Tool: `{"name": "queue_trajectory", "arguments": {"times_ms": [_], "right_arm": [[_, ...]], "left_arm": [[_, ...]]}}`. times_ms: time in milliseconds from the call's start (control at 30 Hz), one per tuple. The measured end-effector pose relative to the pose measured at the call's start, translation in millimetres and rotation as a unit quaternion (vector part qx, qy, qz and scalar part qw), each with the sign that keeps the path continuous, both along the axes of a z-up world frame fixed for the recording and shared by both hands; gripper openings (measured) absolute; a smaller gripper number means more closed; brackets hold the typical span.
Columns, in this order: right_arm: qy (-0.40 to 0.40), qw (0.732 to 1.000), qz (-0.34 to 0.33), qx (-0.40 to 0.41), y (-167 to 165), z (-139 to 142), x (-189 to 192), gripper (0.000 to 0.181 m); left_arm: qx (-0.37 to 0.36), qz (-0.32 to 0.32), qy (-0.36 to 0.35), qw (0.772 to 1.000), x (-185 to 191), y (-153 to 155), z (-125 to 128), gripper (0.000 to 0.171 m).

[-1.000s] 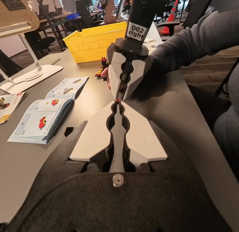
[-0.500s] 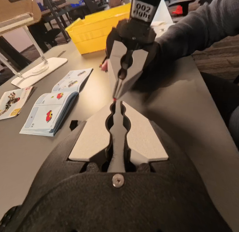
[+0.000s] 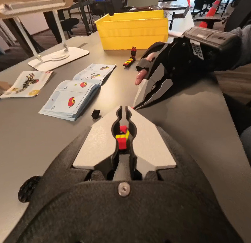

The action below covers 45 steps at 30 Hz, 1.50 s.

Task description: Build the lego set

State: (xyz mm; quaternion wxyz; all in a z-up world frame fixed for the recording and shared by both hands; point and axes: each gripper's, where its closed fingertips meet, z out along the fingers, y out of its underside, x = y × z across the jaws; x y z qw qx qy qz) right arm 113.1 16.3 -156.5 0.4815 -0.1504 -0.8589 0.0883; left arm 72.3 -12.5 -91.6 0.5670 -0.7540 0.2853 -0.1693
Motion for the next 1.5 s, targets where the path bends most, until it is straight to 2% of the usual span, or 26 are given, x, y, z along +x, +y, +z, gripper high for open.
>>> {"name": "queue_trajectory", "arguments": {"times_ms": [100,200,400,467,533,600,800,1000,1300,1500], "right_arm": [[-0.019,0.999,0.006,-0.028,-5,1,4,0.001],[-0.042,0.994,0.007,-0.1,-11,4,7,0.01],[-0.086,0.962,-0.016,-0.26,-11,6,11,0.023],[-0.1,0.947,-0.026,-0.304,-9,5,12,0.024],[-0.112,0.932,-0.033,-0.342,-7,5,12,0.025],[-0.12,0.924,-0.041,-0.36,-4,6,13,0.025],[-0.136,0.919,-0.051,-0.366,-3,3,13,0.024],[-0.159,0.907,-0.058,-0.385,-6,0,11,0.023],[-0.203,0.885,-0.043,-0.416,-19,-1,20,0.018],[-0.163,0.896,-0.049,-0.409,-14,5,12,0.021]], "left_arm": [[-0.008,0.015,-0.004,1.0,-6,3,-2,0.004],[-0.009,0.017,0.007,1.0,-8,2,-2,0.008],[-0.065,-0.014,0.052,0.996,-12,-10,-19,0.048],[-0.1,-0.019,0.073,0.992,-15,-15,-32,0.055],[-0.126,-0.022,0.09,0.988,-18,-18,-44,0.054],[-0.129,-0.027,0.1,0.986,-18,-20,-48,0.046],[-0.15,-0.017,0.114,0.982,-26,-20,-62,0.042],[-0.133,-0.017,0.146,0.98,-25,-19,-65,0.028],[-0.138,-0.015,0.141,0.98,-22,-18,-66,0.024],[-0.137,-0.003,0.144,0.98,-18,-17,-66,0.023]]}}
